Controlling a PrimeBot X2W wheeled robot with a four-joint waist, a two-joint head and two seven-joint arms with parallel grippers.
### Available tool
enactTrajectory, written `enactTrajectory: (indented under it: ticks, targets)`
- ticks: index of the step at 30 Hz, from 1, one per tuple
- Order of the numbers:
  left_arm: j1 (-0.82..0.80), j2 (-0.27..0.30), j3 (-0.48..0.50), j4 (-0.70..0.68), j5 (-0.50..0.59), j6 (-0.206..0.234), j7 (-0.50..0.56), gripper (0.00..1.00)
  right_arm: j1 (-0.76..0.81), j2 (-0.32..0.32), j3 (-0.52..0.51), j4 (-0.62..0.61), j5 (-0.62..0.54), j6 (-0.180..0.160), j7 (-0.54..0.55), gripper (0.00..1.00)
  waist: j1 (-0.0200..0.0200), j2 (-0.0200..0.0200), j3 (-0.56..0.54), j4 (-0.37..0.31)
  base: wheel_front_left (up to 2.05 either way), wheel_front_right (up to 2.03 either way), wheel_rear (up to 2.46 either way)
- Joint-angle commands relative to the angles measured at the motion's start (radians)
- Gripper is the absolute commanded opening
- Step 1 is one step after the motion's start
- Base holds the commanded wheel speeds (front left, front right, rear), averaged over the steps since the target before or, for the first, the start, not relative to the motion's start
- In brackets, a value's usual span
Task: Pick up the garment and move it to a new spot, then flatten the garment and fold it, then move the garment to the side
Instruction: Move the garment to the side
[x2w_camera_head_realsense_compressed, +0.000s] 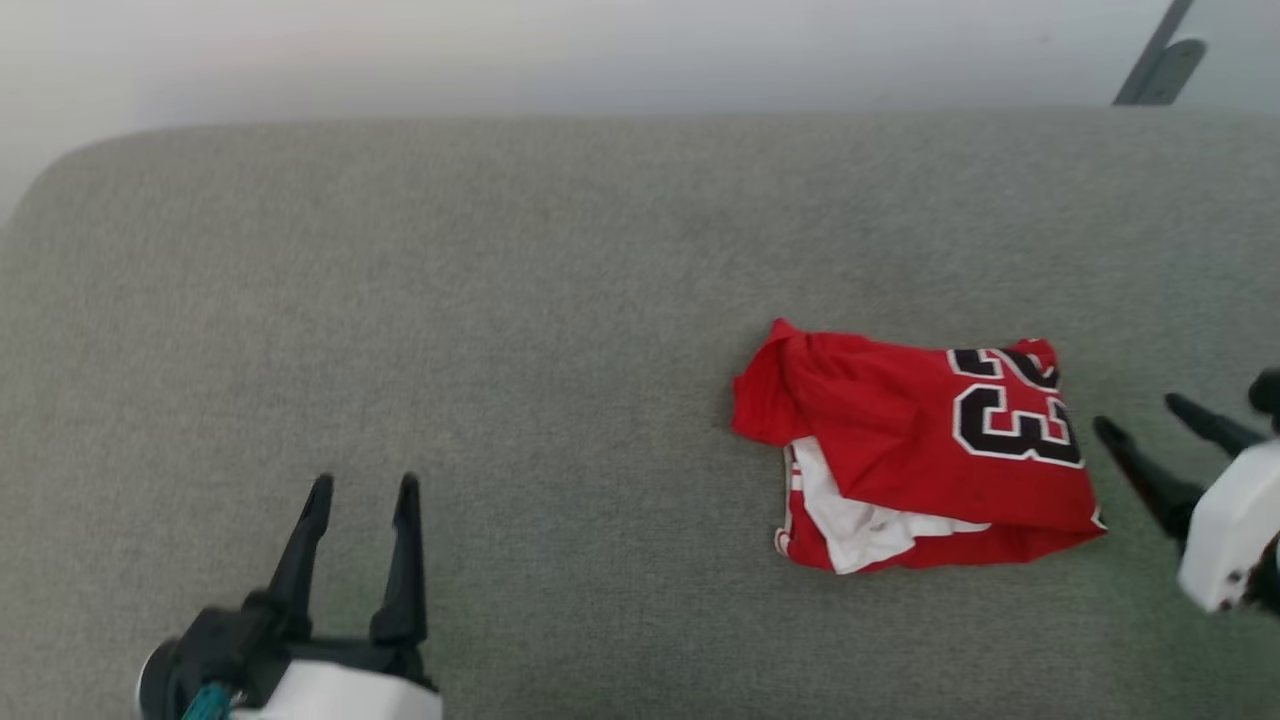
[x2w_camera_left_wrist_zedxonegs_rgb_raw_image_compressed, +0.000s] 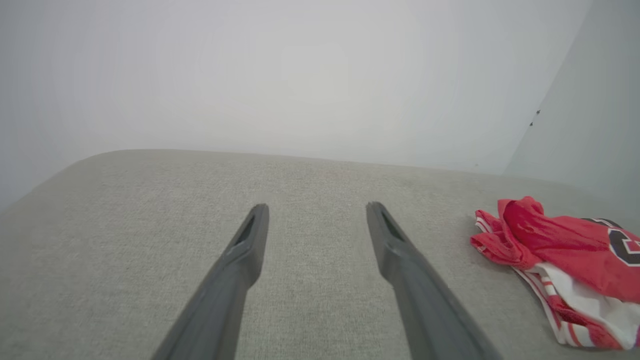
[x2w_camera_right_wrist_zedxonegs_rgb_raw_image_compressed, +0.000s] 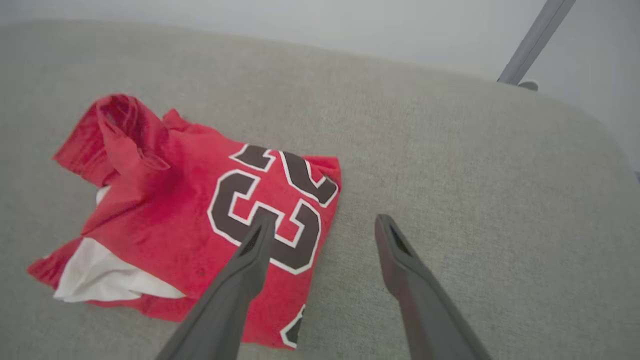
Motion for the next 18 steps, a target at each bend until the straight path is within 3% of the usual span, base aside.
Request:
enactTrajectory:
  ticks: [1, 4, 11, 18]
  targets:
    - [-0.036, 0.001, -0.012, 0.011, 0.001, 0.001, -0.005, 1.0, -0.042, -0.034, 0.019, 0.007, 0.043, 0.0, 0.074, 1.0, -0.0001, 0.0, 0.041, 0.031, 0.0, 0.0, 0.0]
    - [-0.081, 0.001, -0.037, 0.025, -0.007, 0.0, -0.005, 1.0, -0.106, -0.094, 0.064, 0.008, 0.122, 0.0, 0.225, 1.0, -0.0001, 0.0, 0.074, 0.05, 0.0, 0.0, 0.0]
    - [-0.178, 0.002, -0.099, 0.054, -0.022, 0.005, -0.005, 1.0, -0.223, -0.165, 0.137, 0.035, 0.253, 0.0, 0.502, 1.0, -0.0001, 0.0, 0.154, 0.096, 0.0, 0.0, 0.0]
    - [-0.236, 0.001, -0.134, 0.072, -0.029, 0.012, -0.005, 1.0, -0.24, -0.158, 0.197, 0.085, 0.264, 0.0, 0.595, 1.0, -0.0001, 0.0, 0.196, 0.126, 0.0, 0.0, 0.0]
